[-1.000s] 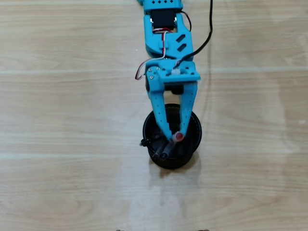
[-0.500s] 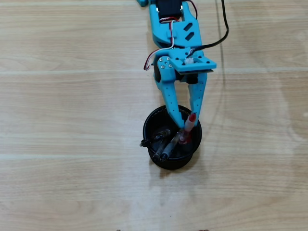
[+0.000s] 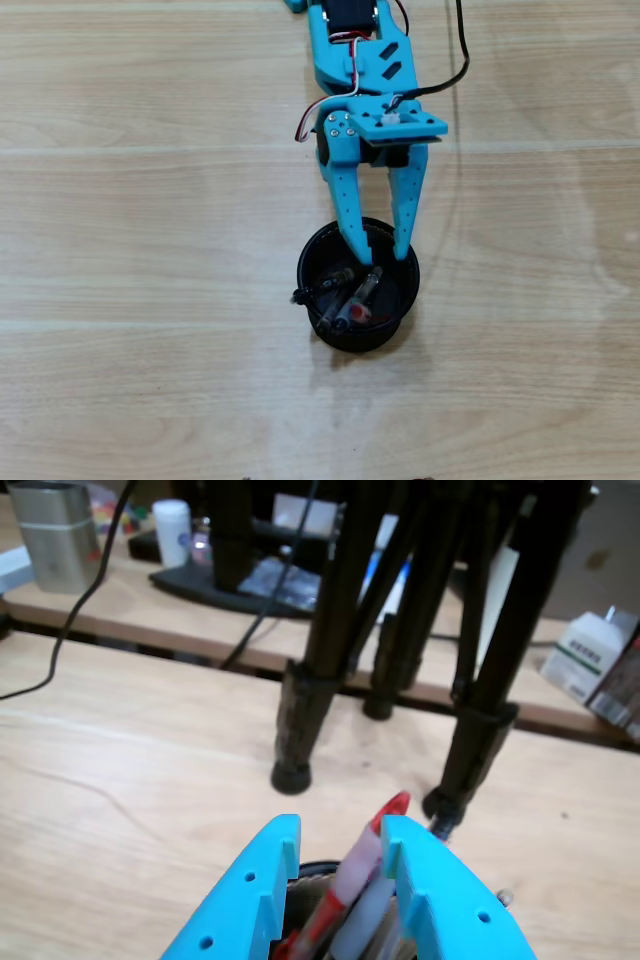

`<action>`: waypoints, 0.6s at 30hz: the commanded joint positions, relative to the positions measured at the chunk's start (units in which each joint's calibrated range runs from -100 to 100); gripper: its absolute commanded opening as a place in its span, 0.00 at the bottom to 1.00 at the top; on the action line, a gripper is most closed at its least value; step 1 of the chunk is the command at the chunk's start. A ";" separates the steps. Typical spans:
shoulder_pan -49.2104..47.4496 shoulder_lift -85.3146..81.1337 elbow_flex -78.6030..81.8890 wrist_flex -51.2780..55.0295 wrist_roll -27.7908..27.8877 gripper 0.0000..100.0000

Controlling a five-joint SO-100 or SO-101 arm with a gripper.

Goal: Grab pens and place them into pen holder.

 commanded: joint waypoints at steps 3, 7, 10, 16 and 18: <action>-2.65 -16.19 4.07 7.38 9.15 0.10; -5.07 -33.94 16.65 31.02 17.46 0.11; -4.83 -48.23 30.78 43.65 23.73 0.11; -0.15 -87.53 60.38 63.93 39.05 0.11; 0.33 -97.42 65.36 73.65 39.10 0.11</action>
